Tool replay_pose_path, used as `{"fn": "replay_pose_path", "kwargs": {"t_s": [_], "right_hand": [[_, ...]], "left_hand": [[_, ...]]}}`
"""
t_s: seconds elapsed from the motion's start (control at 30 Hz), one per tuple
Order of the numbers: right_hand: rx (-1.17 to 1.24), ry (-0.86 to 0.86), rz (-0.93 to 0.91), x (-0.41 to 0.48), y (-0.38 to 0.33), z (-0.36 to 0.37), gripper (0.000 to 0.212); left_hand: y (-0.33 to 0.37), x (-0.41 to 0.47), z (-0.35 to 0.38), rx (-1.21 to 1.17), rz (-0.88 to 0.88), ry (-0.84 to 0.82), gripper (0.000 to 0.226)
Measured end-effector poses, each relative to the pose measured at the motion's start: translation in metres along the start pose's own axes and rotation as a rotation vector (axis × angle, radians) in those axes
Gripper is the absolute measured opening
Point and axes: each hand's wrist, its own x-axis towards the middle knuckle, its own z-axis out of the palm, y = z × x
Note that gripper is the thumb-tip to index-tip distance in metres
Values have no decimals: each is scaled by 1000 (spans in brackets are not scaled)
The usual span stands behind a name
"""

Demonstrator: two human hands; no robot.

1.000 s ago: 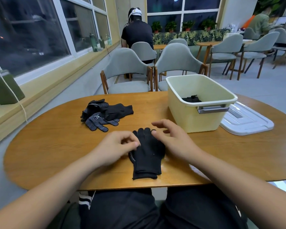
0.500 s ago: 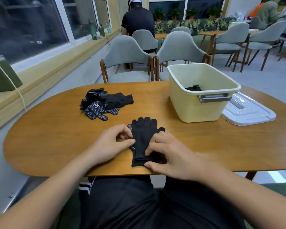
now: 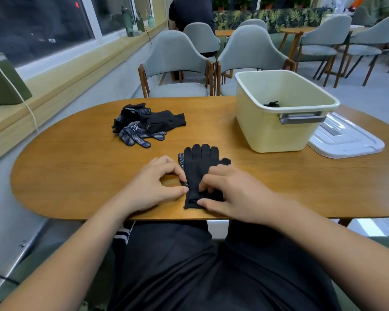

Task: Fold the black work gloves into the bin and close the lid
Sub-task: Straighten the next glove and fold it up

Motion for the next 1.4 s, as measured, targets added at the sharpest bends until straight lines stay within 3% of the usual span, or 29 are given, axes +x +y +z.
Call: {"fn": "replay_pose_path", "kwargs": {"t_s": [0.3,0.43,0.57,1.03,1.4], "right_hand": [[-77,-6,-65,14,-6,0,11],[-52,46,-65,14,-10,2,16],[-62,86,-50,10,-12,7,16],[-125,286,-214,4,-19,26,12],[-75,264,-227,2,-24,35,16]], "left_hand": [[-1,2,0,46,19,-3,30],[0,1,0,41,17,-8,29],[-1,1,0,35,18,9,13],[-4,4,1,30,-3,24,25],[-5,3,1,32,0,25,20]]}}
